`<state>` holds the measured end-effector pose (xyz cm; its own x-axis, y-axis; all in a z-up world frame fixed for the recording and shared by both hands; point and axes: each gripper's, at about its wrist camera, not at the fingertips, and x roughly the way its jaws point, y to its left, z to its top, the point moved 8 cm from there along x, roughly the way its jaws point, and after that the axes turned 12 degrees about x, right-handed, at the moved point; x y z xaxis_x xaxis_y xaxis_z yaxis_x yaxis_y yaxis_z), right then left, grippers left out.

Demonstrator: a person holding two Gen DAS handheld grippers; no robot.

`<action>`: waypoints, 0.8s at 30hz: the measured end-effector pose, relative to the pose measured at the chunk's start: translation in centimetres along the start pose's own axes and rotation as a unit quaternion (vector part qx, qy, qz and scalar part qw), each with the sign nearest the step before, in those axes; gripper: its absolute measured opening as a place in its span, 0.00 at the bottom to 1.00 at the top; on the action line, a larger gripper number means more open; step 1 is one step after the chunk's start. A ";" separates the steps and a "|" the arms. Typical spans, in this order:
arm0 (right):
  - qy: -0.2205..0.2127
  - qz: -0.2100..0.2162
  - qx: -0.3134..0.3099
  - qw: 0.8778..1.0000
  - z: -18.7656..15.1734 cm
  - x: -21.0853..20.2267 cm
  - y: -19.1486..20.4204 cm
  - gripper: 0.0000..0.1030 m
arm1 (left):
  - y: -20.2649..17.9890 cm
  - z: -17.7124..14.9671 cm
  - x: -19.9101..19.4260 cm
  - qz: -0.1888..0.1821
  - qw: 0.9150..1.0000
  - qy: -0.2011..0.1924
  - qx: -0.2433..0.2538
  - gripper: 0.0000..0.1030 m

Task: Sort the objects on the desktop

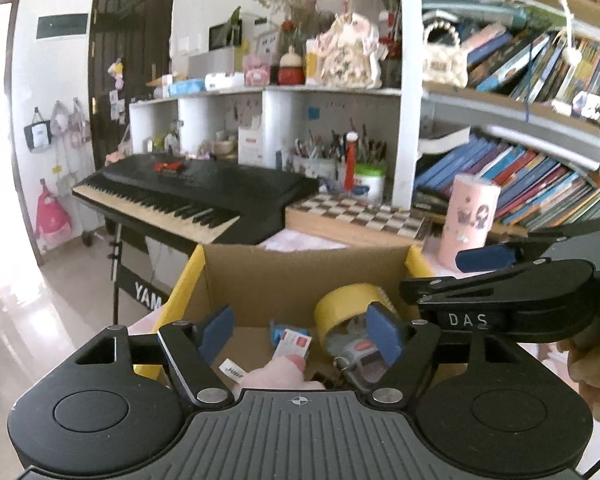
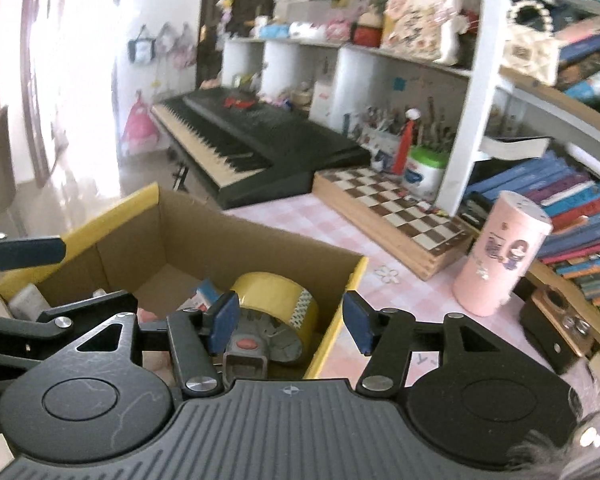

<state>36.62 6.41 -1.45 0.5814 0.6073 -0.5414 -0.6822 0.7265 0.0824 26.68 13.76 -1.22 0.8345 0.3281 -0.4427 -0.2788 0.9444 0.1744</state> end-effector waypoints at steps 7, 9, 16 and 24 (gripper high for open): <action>-0.034 -0.021 0.039 0.998 -0.5 -4.2 -0.4 0.59 | 0.2 0.0 -3.1 0.000 1.000 -0.026 -0.005 0.81; -0.040 -0.027 0.044 0.998 -0.8 -5.1 -0.3 0.62 | 0.3 -0.2 -4.0 -0.001 1.000 -0.030 -0.008 0.83; -0.050 -0.051 0.067 0.995 -2.8 -8.1 0.4 0.65 | 0.4 -1.5 -6.9 -0.007 0.999 -0.038 0.001 0.88; -0.055 -0.085 0.097 0.990 -6.2 -11.7 2.1 0.67 | 0.8 -3.8 -10.5 -0.017 0.999 -0.037 0.008 0.94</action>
<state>25.65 -1.20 -0.13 0.7329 0.4938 -0.4680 -0.4782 0.8632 0.1620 15.91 11.13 0.23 0.8762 0.2935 -0.3823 -0.2429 0.9540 0.1759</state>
